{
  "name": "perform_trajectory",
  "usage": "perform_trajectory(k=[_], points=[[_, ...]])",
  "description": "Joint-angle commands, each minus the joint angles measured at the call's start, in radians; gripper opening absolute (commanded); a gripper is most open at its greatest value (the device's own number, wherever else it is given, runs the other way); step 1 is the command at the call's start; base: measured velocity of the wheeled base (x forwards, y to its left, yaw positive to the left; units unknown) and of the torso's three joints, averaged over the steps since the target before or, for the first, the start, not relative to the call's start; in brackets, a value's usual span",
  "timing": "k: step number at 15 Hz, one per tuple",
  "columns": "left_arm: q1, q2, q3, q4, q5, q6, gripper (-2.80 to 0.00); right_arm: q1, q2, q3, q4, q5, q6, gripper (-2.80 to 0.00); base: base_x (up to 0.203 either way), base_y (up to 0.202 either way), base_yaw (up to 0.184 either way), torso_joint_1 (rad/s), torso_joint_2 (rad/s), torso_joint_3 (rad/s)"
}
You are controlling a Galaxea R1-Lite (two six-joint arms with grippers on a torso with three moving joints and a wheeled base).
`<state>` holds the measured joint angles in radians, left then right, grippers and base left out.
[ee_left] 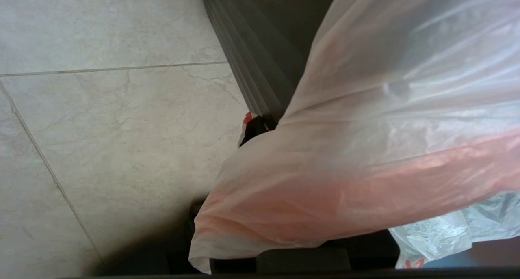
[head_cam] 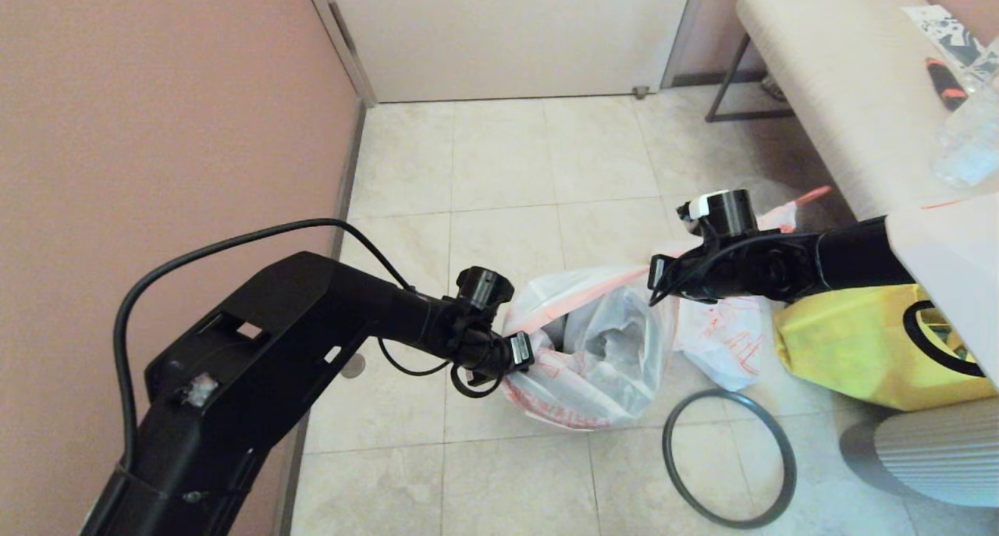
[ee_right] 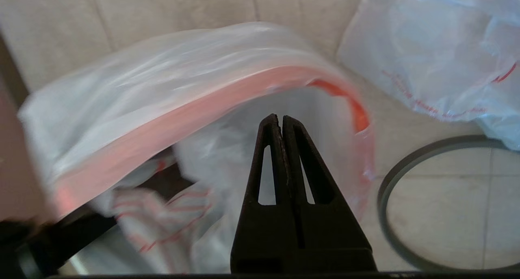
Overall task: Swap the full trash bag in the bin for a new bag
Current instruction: Put the new garbage bag on the trash can
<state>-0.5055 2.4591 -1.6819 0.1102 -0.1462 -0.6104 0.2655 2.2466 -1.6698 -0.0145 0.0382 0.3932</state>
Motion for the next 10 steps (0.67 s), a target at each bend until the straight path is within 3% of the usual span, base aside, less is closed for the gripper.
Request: perform_trajectory(k=[1,6,8,9,10], points=[[0.001,-0.007,0.002,-0.001,0.0,-0.005,-2.8,0.034,-0.061,0.033,0.008,0.021,0.002,-2.8,0.0,0.0,0.0,0.0,0.0,0.0],[0.001,-0.009,-0.011,-0.008,0.047,-0.019,-2.8,0.079,-0.056,0.039,0.113,-0.001,-0.019,-2.8,0.0,0.0,0.0,0.0,0.0,0.0],[0.009,-0.009,-0.006,-0.052,0.072,-0.053,-2.8,0.101,-0.039,0.035,0.186,-0.13,-0.02,-2.8,0.0,0.0,0.0,0.0,0.0,0.0],[0.019,-0.009,-0.004,-0.07,0.082,-0.074,-0.66,0.118,-0.034,0.043,0.202,-0.175,-0.018,-2.8,0.0,0.0,0.0,0.0,0.0,0.0],[0.027,-0.008,-0.004,-0.073,0.08,-0.08,0.0,0.123,-0.036,0.065,0.202,-0.182,-0.015,-2.8,0.0,0.0,0.0,0.0,0.0,0.0]])
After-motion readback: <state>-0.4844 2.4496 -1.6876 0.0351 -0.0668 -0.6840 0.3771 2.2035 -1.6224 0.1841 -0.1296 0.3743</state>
